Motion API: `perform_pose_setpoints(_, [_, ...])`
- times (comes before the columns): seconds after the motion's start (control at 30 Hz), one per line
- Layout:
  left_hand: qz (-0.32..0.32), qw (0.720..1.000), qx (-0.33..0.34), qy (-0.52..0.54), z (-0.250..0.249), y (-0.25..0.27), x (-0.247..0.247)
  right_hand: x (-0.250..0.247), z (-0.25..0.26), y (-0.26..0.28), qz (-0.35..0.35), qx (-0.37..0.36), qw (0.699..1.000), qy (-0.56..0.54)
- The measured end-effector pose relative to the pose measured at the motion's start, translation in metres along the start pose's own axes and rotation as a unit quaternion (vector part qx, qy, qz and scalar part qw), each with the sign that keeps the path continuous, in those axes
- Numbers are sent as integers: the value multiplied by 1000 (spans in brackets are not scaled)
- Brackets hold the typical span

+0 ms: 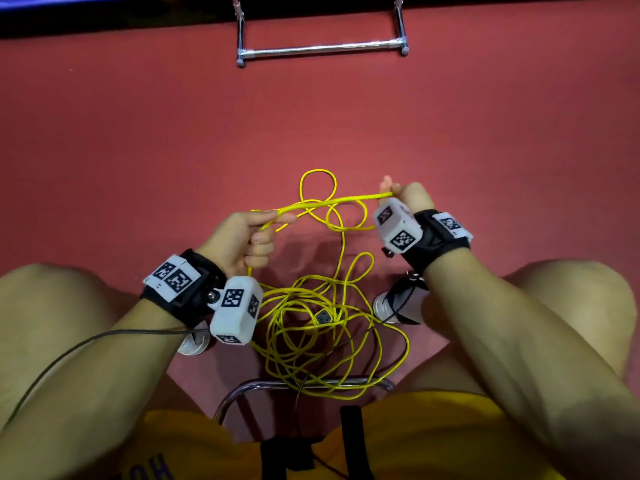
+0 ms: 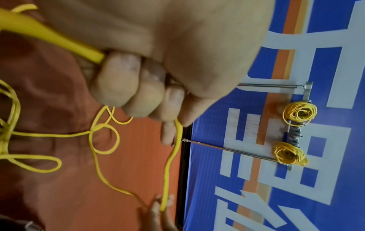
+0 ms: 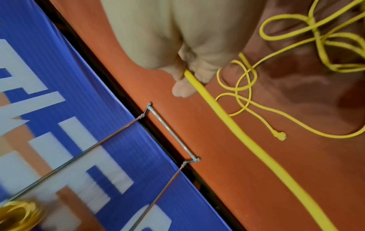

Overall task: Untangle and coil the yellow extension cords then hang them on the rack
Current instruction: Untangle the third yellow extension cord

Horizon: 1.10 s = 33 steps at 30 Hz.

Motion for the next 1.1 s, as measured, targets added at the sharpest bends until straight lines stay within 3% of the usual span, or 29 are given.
perform_pose_setpoints(0.07, [-64, 998, 10, -25, 4, -6, -24, 15, 15, 6, 27, -39, 994, -103])
perform_pose_setpoints(0.1, [-94, 995, 9, -37, 10, -9, -34, 30, 21, 11, 61, -67, 991, -96])
perform_pose_setpoints(0.23, [-193, 978, 12, -85, 18, -9, -67, 88, 15, 56, 200, -158, 958, 129])
perform_pose_setpoints(0.37, [-269, 957, 91, -52, -5, -4, -86, 102, -37, 75, 299, -124, 895, 307])
perform_pose_setpoints(0.43, [-219, 975, 43, -9, 4, -8, -74, 105, -71, 82, 345, -95, 859, 366])
perform_pose_setpoints(0.5, [-125, 991, -9, 43, 14, -12, -51, 105, -106, 88, 395, -62, 810, 428])
perform_pose_setpoints(0.57, [-63, 993, -21, 98, 14, -12, -30, 98, -135, 93, 436, -18, 771, 464])
perform_pose_setpoints(0.67, [-35, 985, 8, 169, 3, -12, -13, 90, -158, 102, 462, -23, 698, 547])
perform_pose_setpoints(0.73, [-50, 984, 29, 168, -3, -11, -13, 84, -157, 93, 430, -55, 666, 608])
perform_pose_setpoints(0.77, [-55, 986, 39, 152, -6, -12, -14, 82, -147, 81, 383, -78, 677, 623])
perform_pose_setpoints(0.8, [-53, 989, 46, 130, -8, -11, -11, 81, -131, 68, 323, -99, 713, 615])
perform_pose_setpoints(0.87, [-29, 995, 44, 86, -7, -5, 0, 68, -87, 48, 177, -101, 832, 516])
perform_pose_setpoints(0.9, [-9, 997, 39, 71, -5, -1, 9, 59, -77, 41, 130, -63, 886, 440])
perform_pose_setpoints(0.93, [15, 998, 33, 58, -2, 3, 17, 54, -75, 41, 115, -11, 923, 368])
perform_pose_setpoints(1.0, [65, 997, 29, 24, 5, 8, 32, 58, -86, 42, 158, 75, 936, 304])
perform_pose_setpoints(1.1, [127, 990, 25, -46, 22, 11, 44, 70, -104, 42, 205, 128, 948, 206])
Point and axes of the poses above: each hand's wrist, its own y-axis away from the middle knuckle, its own x-axis out of the palm, z = x × y, the point moved 10 cm from there along -y, towards the middle knuckle, and after that the axes turned 4 degrees about x, right-handed, at the moved point
